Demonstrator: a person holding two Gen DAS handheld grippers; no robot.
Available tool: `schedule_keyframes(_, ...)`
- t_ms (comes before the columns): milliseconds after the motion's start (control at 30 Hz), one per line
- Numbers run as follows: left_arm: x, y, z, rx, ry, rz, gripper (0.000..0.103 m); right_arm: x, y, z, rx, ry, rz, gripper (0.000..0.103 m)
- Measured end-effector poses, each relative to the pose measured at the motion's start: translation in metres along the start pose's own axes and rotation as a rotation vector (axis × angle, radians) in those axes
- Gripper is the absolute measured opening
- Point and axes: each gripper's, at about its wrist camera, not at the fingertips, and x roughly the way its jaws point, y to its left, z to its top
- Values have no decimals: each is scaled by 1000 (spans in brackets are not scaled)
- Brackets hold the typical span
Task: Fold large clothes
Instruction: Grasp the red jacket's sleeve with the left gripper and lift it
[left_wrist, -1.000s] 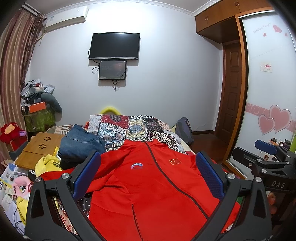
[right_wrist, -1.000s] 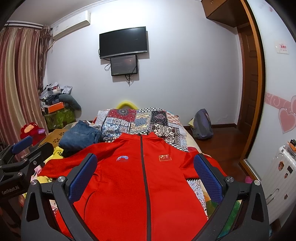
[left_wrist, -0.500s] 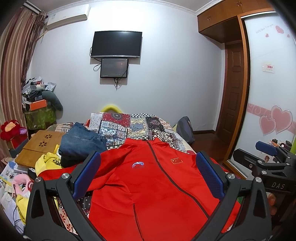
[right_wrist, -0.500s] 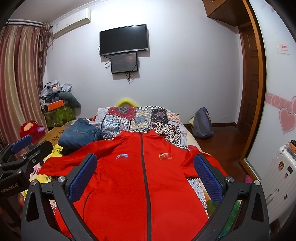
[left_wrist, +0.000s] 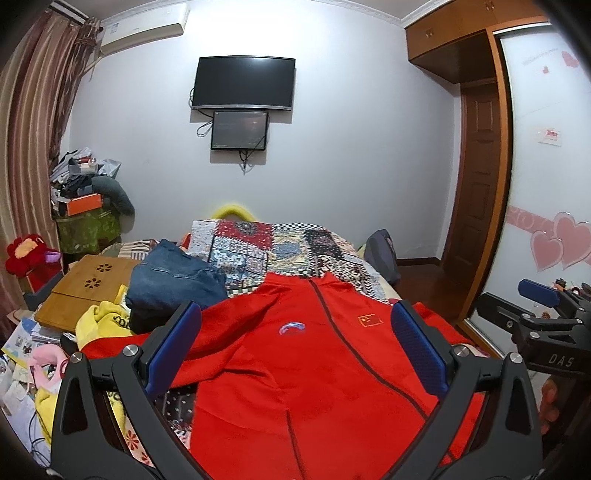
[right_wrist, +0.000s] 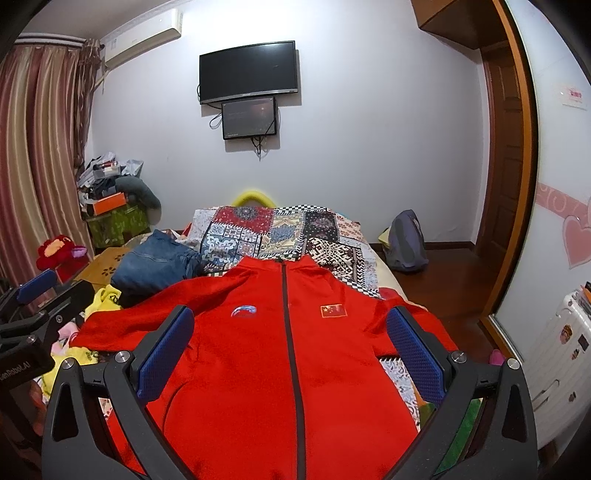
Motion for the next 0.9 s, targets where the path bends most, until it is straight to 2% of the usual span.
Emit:
schedule_keyframes(100,9,15,4,-10,-1,9,103,8,2,3,-1,-12,-15,103)
schedule_keyframes(267,33,51,14,-49,23,72,103,29,5,12,-32,-28,-45,103)
schedule_keyframes(433,65,104,17,-100,75,169,103,56,11,19,-68,-28,-80,103)
schedule_keyframes(533,84,146,11,-148,116,244,103,76,13,20,-72,4,-74,103)
schedule_keyframes(700,112,227,-18,-292,265,294,103,112,13,11,-78,92,-72,103)
schedule_keyframes(833,123,283,-60,-447,402,279,103,137,15,-4,-115,189,-96,103)
schedule_keyframes(900,126,310,-88,-560,460,258,103,146,13,-11,-131,235,-105,103)
